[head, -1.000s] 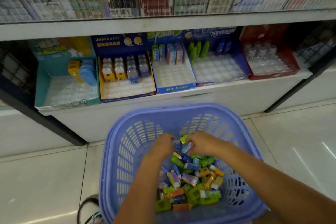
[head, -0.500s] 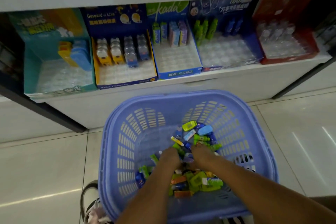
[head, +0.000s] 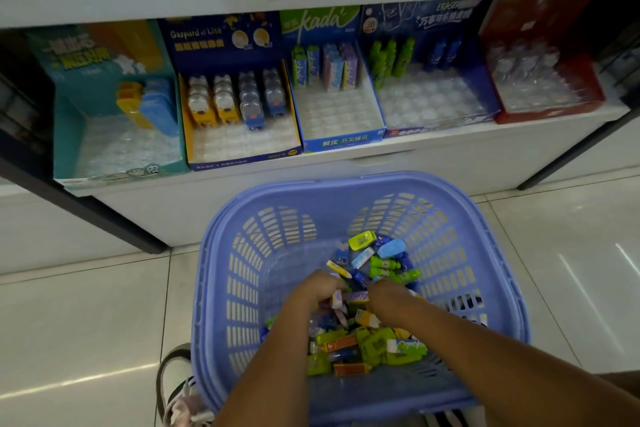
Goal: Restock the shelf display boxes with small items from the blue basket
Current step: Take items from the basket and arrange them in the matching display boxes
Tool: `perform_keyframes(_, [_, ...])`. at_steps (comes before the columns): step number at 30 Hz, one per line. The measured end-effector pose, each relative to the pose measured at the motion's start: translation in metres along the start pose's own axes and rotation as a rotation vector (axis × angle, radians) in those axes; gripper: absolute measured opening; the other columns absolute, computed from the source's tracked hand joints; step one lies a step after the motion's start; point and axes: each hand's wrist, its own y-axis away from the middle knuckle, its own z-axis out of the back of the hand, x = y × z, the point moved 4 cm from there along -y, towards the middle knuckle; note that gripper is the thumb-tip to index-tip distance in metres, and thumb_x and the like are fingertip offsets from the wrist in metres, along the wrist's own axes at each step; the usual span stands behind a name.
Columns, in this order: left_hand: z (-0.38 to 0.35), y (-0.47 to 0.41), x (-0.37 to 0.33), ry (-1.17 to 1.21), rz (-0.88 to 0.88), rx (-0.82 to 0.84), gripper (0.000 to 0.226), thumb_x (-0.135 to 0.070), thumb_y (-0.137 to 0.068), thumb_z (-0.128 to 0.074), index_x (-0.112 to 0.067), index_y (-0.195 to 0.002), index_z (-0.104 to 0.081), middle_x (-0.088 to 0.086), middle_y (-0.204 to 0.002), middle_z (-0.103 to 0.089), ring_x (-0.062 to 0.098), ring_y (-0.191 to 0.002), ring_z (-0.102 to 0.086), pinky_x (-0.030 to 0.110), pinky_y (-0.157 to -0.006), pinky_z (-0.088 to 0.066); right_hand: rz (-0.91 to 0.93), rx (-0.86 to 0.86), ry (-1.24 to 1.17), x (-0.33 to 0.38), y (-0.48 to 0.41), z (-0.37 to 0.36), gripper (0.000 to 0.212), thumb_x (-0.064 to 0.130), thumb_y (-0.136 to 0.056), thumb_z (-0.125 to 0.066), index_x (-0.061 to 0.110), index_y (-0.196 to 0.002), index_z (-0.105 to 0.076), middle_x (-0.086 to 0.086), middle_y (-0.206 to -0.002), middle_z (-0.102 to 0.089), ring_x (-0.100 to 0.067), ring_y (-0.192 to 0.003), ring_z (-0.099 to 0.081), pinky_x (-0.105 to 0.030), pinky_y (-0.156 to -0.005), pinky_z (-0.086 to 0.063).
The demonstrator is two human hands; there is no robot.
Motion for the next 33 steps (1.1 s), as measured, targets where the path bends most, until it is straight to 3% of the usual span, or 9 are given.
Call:
perform_keyframes(3, [-0.009, 0.006, -0.004, -0.17, -0.11, 0.038, 0.031, -0.005, -0.098, -0.039, -0.006, -0.068, -0.046, 0.012, -0.066, -0.05, 0.038, -0.077, -0.061, 0.03, -0.063, -0.05, 0.035, -0.002, -0.023, 0.002, 0.007, 0.002, 0.061, 0.009, -0.093, -0.051, -0.001, -0.145, -0.02, -0.02, -0.138, -0.041, -0.033, -0.127, -0.039, -0.04, -0.099, -0.039])
perform_keyframes(6, [-0.011, 0.015, -0.02, -0.336, -0.296, -0.002, 0.016, -0.008, -0.098, -0.038, -0.006, -0.087, -0.05, 0.01, -0.068, -0.047, 0.024, -0.06, -0.049, 0.03, -0.059, -0.039, 0.048, -0.043, -0.085, 0.001, 0.011, 0.011, 0.054, 0.005, -0.093, -0.047, 0.0, -0.142, -0.023, -0.022, -0.132, -0.047, -0.035, -0.121, -0.045, -0.042, -0.094, -0.042])
perform_keyframes(8, [-0.009, 0.02, -0.031, -0.376, -0.369, 0.01, 0.015, -0.013, -0.1, -0.04, -0.007, -0.098, -0.053, 0.015, -0.078, -0.052, 0.025, -0.066, -0.049, 0.033, -0.062, -0.035, 0.074, -0.071, -0.254, 0.0, 0.017, 0.027, 0.043, 0.005, -0.096, -0.041, 0.006, -0.137, -0.032, -0.018, -0.118, -0.056, -0.034, -0.108, -0.053, -0.039, -0.089, -0.048])
perform_keyframes(11, [0.001, 0.031, -0.044, -0.246, -0.394, 0.037, 0.017, -0.026, -0.096, -0.054, -0.011, -0.095, -0.061, 0.008, -0.085, -0.061, 0.013, -0.076, -0.051, 0.022, -0.06, -0.037, 0.169, -0.174, -0.505, -0.009, 0.032, 0.061, 0.009, 0.017, -0.099, -0.042, 0.014, -0.1, -0.051, -0.002, -0.087, -0.055, -0.024, -0.081, -0.053, -0.021, -0.072, -0.047])
perform_keyframes(14, [0.024, 0.048, -0.063, -0.065, -0.431, -0.002, 0.025, -0.032, -0.089, -0.065, -0.014, -0.072, -0.056, -0.009, -0.053, -0.054, 0.003, -0.048, -0.043, 0.015, -0.045, -0.034, 0.198, -0.319, -0.636, -0.028, 0.051, 0.1, 0.022, 0.024, -0.09, -0.062, 0.01, -0.108, -0.061, -0.007, -0.101, -0.065, -0.021, -0.092, -0.061, -0.031, -0.077, -0.046])
perform_keyframes(18, [0.053, 0.083, -0.097, 0.298, -0.554, -0.067, 0.019, -0.031, -0.088, -0.065, -0.013, -0.095, -0.068, -0.005, -0.072, -0.071, 0.0, -0.044, -0.039, 0.014, -0.044, -0.034, 0.201, -0.574, -1.313, -0.045, 0.078, 0.151, 0.023, 0.001, -0.078, -0.072, 0.004, -0.098, -0.062, -0.004, -0.074, -0.064, -0.004, -0.06, -0.062, -0.018, -0.06, -0.051])
perform_keyframes(21, [0.069, 0.11, -0.119, 0.391, -0.67, -0.174, 0.007, -0.029, -0.087, -0.066, -0.026, -0.087, -0.072, 0.001, -0.076, -0.073, 0.0, -0.045, -0.036, 0.015, -0.046, -0.034, 0.284, -0.676, -1.583, -0.048, 0.088, 0.177, 0.027, -0.006, -0.084, -0.061, -0.009, -0.111, -0.06, -0.015, -0.084, -0.063, -0.015, -0.069, -0.061, -0.016, -0.066, -0.053])
perform_keyframes(27, [0.088, 0.143, -0.147, 0.581, -0.78, -0.368, 0.022, -0.024, -0.089, -0.064, -0.028, -0.069, -0.072, 0.011, -0.075, -0.063, 0.007, -0.046, -0.035, 0.026, -0.05, -0.031, 0.24, -1.104, -1.472, -0.074, 0.106, 0.254, 0.024, 0.002, -0.082, -0.068, 0.002, -0.106, -0.062, 0.0, -0.082, -0.064, -0.002, -0.066, -0.063, -0.013, -0.068, -0.053])
perform_keyframes(33, [0.09, 0.151, -0.155, 0.876, -0.777, -0.347, 0.012, -0.018, -0.092, -0.06, -0.021, -0.089, -0.071, 0.004, -0.083, -0.073, 0.005, -0.048, -0.036, 0.018, -0.046, -0.034, 0.402, -1.233, -1.086, -0.053, 0.088, 0.351, 0.018, 0.001, -0.081, -0.068, 0.003, -0.098, -0.069, -0.008, -0.093, -0.071, 0.004, -0.075, -0.064, -0.012, -0.076, -0.049])
